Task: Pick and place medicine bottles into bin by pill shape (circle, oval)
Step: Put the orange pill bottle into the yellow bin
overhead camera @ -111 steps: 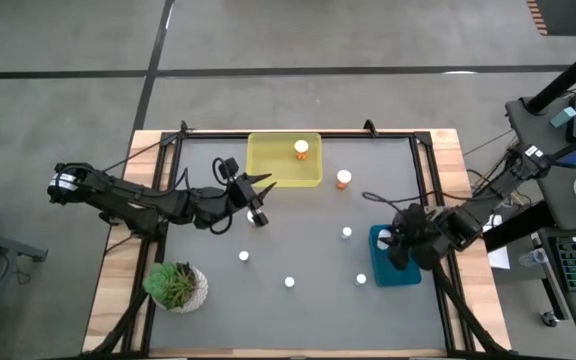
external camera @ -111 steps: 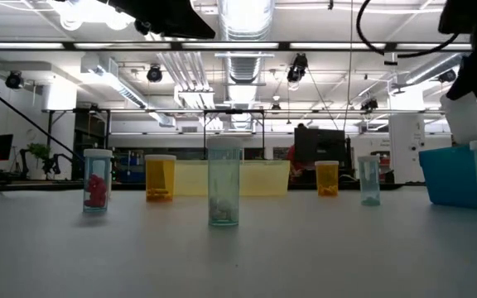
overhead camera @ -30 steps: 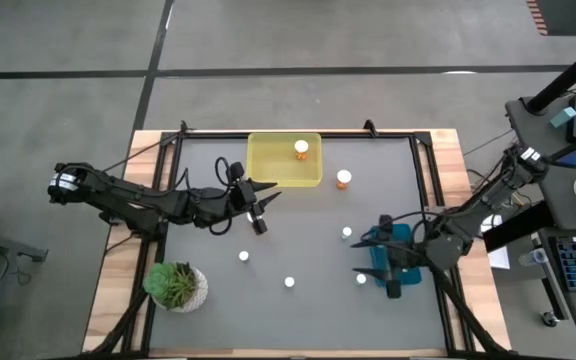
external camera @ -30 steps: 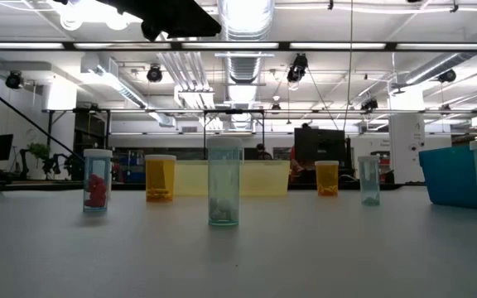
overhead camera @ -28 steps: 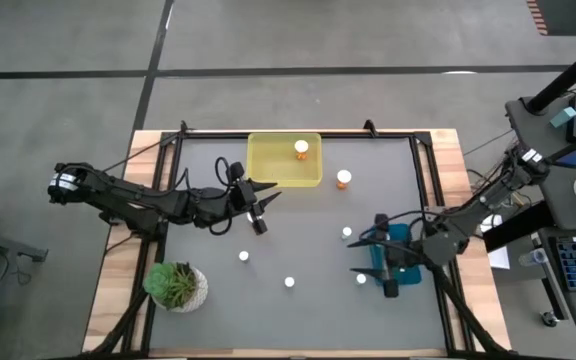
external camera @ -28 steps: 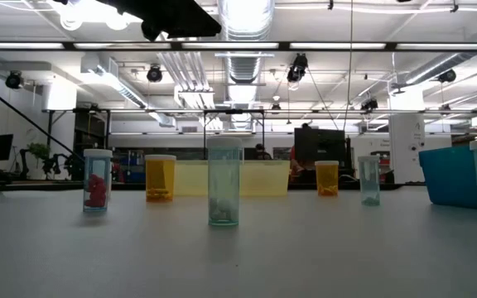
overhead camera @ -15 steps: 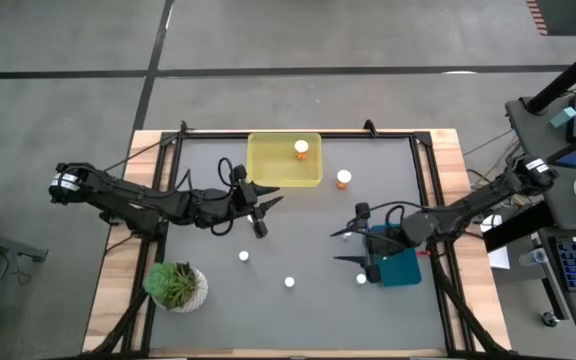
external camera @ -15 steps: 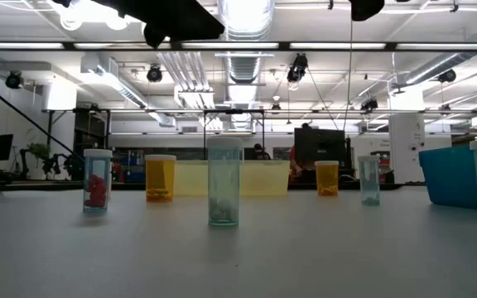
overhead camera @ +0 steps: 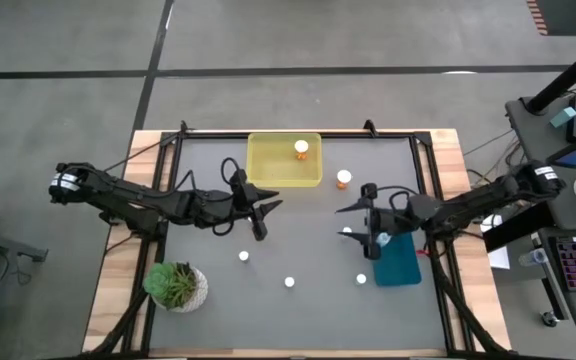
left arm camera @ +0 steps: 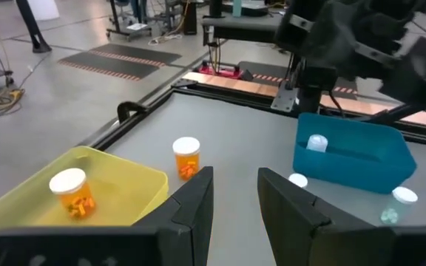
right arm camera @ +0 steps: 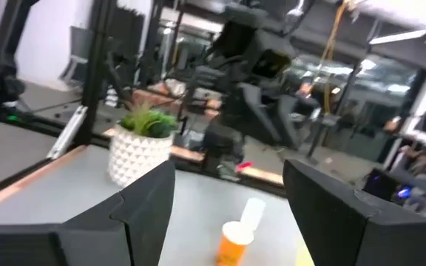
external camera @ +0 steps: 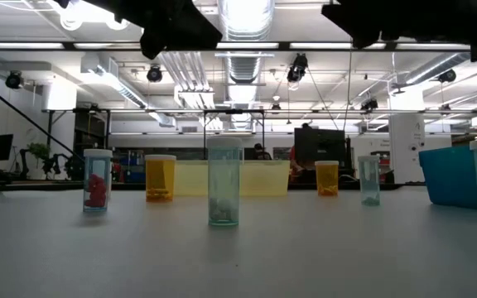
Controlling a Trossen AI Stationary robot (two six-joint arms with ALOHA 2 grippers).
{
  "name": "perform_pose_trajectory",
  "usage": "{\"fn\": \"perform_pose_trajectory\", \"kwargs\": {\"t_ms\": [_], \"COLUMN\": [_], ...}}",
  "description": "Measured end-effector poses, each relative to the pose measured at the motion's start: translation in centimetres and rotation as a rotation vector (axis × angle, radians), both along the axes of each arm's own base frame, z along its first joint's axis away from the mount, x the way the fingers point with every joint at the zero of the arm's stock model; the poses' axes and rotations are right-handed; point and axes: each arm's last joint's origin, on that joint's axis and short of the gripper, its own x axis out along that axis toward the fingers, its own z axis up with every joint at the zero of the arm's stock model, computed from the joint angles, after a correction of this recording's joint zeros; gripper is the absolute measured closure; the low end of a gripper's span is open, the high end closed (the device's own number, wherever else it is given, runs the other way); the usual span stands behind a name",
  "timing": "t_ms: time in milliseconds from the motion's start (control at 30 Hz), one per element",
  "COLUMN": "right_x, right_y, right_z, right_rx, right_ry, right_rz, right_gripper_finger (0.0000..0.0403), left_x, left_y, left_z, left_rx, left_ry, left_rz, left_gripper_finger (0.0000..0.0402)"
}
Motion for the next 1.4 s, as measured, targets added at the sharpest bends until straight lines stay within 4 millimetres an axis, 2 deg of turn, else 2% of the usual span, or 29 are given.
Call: {"fn": "perform_pose_trajectory", "kwargs": {"t_ms": [367,567,767,967,1200,1400], "right_x": [-4.5,-6.1,-7.6,-7.6,-6.8,-6.7], "right_y": [-2.6,-2.9,-3.0,-3.0,-3.0,-3.0], "right_z": [-1.3,-1.4,-1.1,-0.4,0.2,0.4], "right_rx": [0.049,0.065,0.079,0.09,0.076,0.073], "right_ry": [-0.136,-0.197,-0.268,-0.215,-0.101,-0.082], "right_rz": [-0.105,-0.12,-0.117,-0.115,-0.119,-0.12], "right_gripper_finger": [0.0158,0.0158,0.0158,0.0158,0.0158,0.0158], "left_x": [0.1,0.5,1.9,3.3,4.2,3.9], "left_y": [-0.1,-0.1,-0.4,-0.6,-0.5,0.4], "left_z": [0.5,0.3,-0.4,-0.2,-0.1,-2.0], "left_rx": [-0.034,-0.078,-0.098,-0.152,-0.278,-0.422], "left_ry": [-0.026,-0.03,0.023,0.216,0.551,0.876], "left_rz": [-0.012,-0.007,-0.016,0.01,0.08,0.109], "left_gripper_finger": [0.0311,0.0311,0.0311,0.0311,0.0311,0.0311]}}
